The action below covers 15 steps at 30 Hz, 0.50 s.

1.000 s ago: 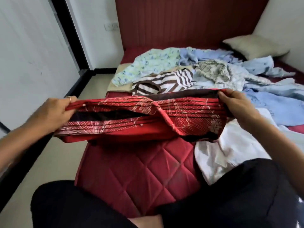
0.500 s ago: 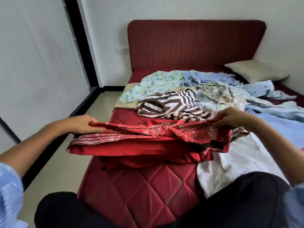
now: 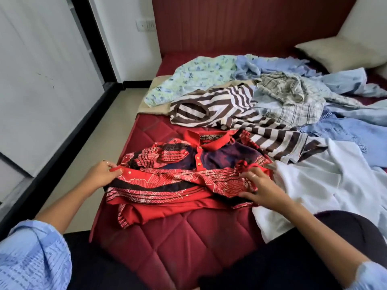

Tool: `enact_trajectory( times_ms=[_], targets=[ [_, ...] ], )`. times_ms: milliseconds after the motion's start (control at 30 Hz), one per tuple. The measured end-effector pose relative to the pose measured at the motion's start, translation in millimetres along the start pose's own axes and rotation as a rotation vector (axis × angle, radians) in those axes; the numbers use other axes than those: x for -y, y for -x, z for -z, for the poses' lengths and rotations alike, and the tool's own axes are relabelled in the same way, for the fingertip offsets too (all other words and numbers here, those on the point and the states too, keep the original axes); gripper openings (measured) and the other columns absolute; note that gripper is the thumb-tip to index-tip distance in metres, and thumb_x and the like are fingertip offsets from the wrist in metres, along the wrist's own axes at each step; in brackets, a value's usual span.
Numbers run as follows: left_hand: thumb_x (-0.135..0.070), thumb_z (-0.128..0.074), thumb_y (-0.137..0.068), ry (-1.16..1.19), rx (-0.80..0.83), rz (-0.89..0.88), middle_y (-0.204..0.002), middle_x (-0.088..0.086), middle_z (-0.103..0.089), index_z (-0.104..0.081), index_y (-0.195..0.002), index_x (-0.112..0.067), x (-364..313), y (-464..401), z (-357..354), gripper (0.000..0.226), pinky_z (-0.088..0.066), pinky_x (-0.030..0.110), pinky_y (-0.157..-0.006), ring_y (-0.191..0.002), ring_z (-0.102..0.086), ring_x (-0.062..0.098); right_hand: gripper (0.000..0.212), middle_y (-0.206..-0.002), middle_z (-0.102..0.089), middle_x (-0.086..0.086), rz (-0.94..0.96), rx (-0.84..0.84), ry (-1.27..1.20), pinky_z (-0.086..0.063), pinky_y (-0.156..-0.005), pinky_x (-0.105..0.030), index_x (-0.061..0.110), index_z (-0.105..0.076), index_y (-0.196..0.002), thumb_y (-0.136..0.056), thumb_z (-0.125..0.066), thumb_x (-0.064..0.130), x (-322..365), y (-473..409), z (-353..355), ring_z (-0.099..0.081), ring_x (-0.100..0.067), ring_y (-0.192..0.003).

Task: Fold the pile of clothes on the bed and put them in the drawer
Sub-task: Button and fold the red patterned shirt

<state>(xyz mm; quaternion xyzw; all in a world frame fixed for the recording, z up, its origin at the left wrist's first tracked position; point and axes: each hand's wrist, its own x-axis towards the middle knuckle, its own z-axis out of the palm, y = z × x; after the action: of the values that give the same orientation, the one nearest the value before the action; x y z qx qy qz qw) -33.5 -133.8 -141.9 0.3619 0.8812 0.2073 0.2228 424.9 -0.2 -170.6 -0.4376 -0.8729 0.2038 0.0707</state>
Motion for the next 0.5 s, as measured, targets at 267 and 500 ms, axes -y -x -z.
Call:
enact_trajectory(
  times_ms=[267,500],
  targets=[
    [-0.027,-0.08,-0.077,0.192,0.116,-0.016,-0.111,0.004,-0.065,-0.049,-0.13,-0.012,36.3,27.6,-22.2,0.064,-0.048,0.04,-0.094,-0.099,-0.064,0.022,0.033,-0.125,-0.047,-0.009,-0.027,0.02,0.209,-0.048,-0.088,-0.05,0.024,-0.065,-0.116,-0.082,-0.068,0.025,-7.6,-10.9,-25.2,-0.056,-0.038,-0.104],
    [-0.014,-0.051,-0.097,0.249,-0.113,-0.069,-0.103,0.012,-0.068,-0.047,-0.115,-0.047,26.6,34.6,-11.8,0.037,-0.056,0.053,-0.076,-0.083,-0.068,0.034,0.01,-0.081,-0.058,0.0,-0.168,-0.26,-0.28,-0.039,-0.068,-0.005,0.012,-0.071,-0.083,-0.085,-0.068,0.003,-8.1,-20.3,-5.1,-0.054,-0.002,-0.065]
  ],
)
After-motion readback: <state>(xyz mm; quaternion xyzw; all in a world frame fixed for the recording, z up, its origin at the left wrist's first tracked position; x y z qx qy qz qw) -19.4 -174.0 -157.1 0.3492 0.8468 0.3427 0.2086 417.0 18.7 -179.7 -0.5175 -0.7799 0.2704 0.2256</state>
